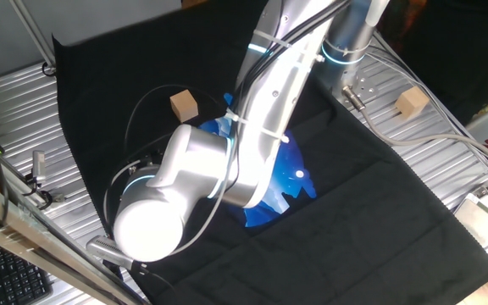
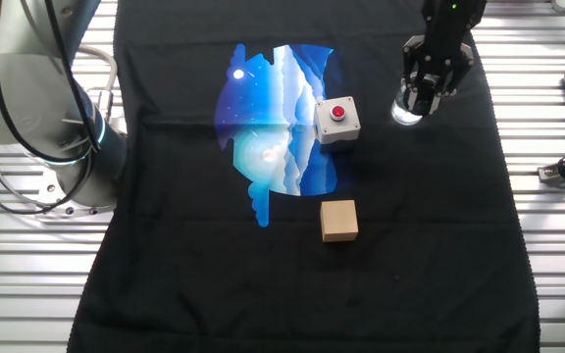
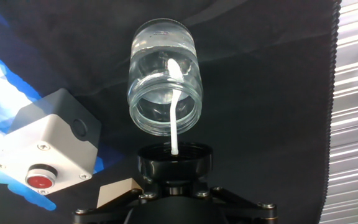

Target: Screw the lid onto the jar

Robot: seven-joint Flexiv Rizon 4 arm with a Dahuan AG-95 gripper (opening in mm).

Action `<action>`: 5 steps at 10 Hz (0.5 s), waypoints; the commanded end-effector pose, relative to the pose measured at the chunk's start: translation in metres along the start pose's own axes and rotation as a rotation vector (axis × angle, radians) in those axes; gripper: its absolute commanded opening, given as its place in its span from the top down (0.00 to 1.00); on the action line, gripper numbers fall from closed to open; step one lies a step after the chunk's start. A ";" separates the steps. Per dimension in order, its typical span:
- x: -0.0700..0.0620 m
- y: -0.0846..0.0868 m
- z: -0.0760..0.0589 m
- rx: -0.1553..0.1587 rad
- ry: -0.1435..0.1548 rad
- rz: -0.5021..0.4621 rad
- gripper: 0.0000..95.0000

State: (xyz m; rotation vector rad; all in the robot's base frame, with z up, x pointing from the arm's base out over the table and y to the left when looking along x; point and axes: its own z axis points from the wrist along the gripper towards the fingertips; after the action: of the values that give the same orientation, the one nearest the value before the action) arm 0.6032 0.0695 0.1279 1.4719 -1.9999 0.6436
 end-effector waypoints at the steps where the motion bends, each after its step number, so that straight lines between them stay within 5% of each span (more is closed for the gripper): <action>1: 0.000 0.000 0.000 0.003 -0.003 -0.003 0.60; 5: -0.001 0.000 0.000 0.004 -0.005 -0.007 0.60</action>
State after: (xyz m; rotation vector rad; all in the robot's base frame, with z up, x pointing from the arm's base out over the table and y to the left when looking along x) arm 0.6037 0.0697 0.1279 1.4825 -1.9964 0.6435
